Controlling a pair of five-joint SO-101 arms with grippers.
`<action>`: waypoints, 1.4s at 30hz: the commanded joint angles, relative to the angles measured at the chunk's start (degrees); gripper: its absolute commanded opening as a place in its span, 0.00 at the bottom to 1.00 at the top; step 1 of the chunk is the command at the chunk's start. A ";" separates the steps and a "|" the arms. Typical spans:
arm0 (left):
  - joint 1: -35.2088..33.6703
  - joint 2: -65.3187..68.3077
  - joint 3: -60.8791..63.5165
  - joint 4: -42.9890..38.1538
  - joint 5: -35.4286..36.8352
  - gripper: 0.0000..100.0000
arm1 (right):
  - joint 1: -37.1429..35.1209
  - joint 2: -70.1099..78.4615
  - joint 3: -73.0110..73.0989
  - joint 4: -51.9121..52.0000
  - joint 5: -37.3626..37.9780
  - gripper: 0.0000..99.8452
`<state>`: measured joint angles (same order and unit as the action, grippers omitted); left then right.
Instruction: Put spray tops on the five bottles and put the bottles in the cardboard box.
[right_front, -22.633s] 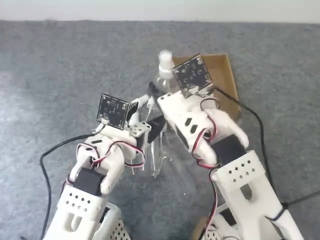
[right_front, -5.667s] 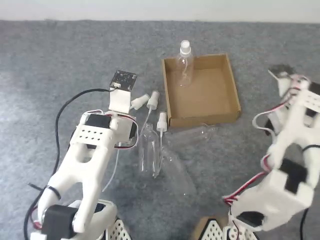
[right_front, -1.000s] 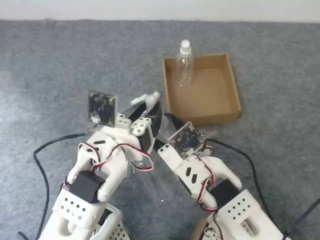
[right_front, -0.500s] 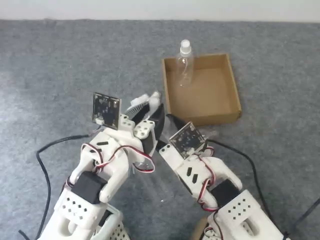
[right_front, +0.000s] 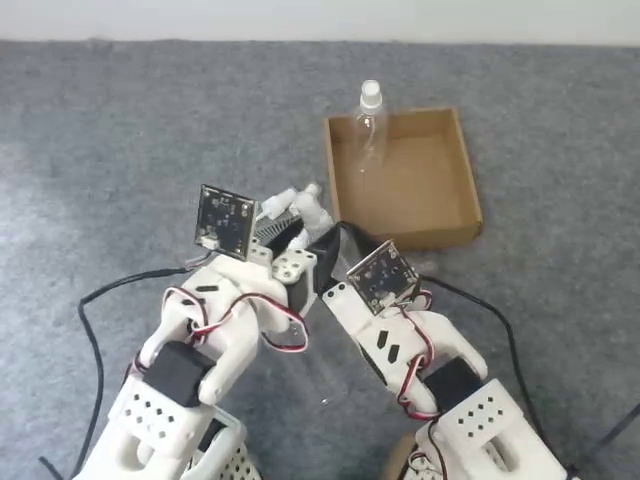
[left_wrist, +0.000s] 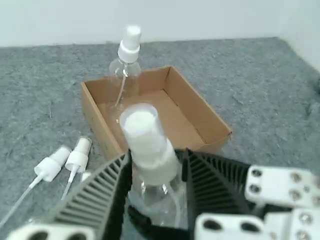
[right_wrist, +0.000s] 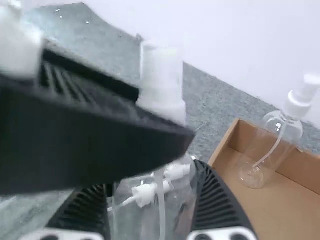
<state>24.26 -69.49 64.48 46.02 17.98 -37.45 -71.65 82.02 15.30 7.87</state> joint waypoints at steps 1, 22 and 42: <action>0.79 -0.44 -2.07 0.62 -0.70 0.16 | 0.31 -3.12 -1.76 -2.24 -0.53 0.01; -7.91 -23.65 -1.36 9.32 -7.21 0.24 | 7.60 -3.03 -5.45 -1.71 -0.88 0.01; -7.47 -23.56 6.90 1.85 -9.14 0.24 | 9.54 28.26 -44.31 10.07 -1.14 0.01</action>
<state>16.70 -92.97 71.16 49.89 9.45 -28.22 -50.81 49.05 21.71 7.60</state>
